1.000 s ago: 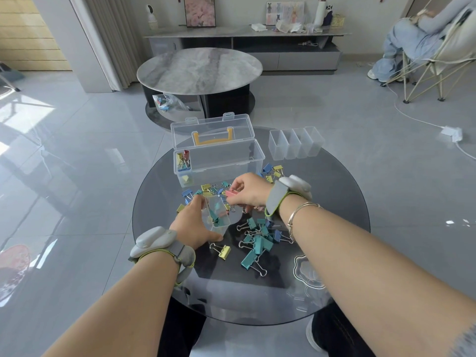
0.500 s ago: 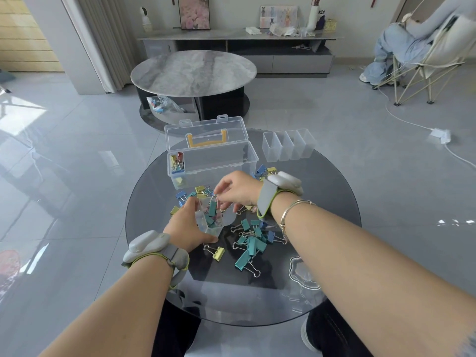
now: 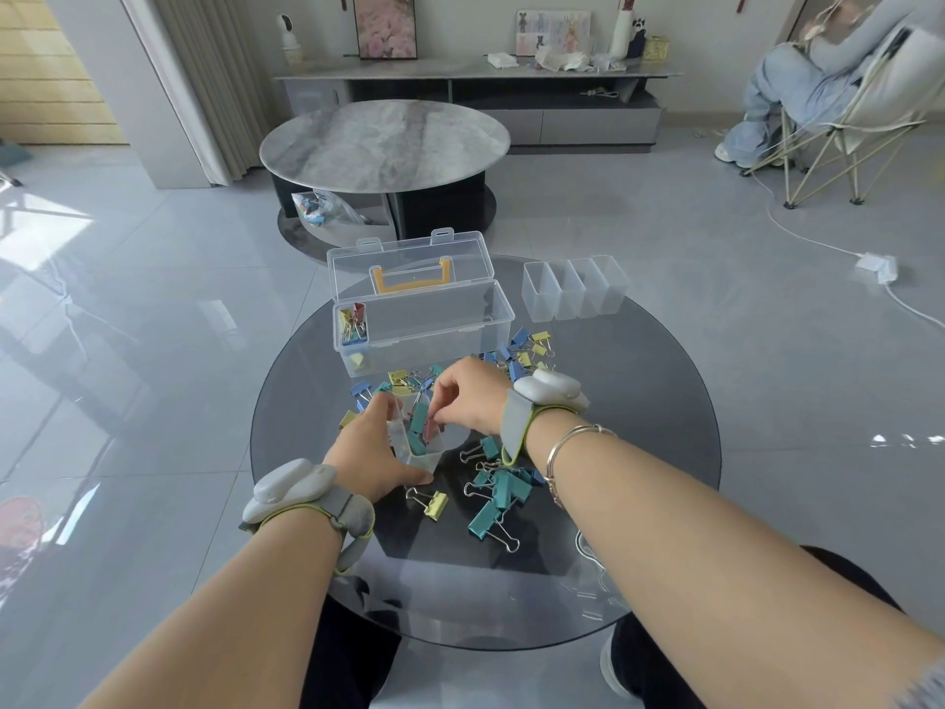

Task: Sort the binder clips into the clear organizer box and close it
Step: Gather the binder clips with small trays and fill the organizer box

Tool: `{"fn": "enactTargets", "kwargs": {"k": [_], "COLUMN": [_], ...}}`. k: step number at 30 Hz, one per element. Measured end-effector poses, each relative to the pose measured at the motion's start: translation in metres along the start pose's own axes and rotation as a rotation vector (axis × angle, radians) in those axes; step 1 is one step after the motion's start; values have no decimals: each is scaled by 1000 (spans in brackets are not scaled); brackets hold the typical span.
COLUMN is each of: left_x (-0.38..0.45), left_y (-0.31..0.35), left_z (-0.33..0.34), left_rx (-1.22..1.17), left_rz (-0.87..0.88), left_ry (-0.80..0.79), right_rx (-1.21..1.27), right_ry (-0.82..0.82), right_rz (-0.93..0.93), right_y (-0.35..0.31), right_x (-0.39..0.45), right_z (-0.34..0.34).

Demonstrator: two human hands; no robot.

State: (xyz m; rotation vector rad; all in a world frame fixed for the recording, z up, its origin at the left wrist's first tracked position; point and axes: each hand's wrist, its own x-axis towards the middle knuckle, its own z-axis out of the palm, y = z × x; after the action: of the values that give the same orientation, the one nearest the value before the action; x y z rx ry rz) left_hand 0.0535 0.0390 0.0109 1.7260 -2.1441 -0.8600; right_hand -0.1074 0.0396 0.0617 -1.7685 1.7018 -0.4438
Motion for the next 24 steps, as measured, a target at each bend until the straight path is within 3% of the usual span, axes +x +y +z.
{"fn": "enactTargets", "kwargs": {"k": [4, 11, 18, 24], "left_x": [1, 0, 0, -3], "left_y": [2, -2, 0, 2], "left_z": [0, 0, -2, -4], "left_rx": [8, -18, -21, -19], "left_rz": [6, -6, -3, -10], "left_ry": [1, -10, -32, -44], "right_rx": [-99, 114, -67, 6], "right_ry": [-167, 165, 111, 26], "right_rz": [-44, -18, -89, -56], "right_y": [-2, 2, 2, -3], "right_x": [-2, 1, 7, 6], "right_z": [-2, 5, 10, 6]}}
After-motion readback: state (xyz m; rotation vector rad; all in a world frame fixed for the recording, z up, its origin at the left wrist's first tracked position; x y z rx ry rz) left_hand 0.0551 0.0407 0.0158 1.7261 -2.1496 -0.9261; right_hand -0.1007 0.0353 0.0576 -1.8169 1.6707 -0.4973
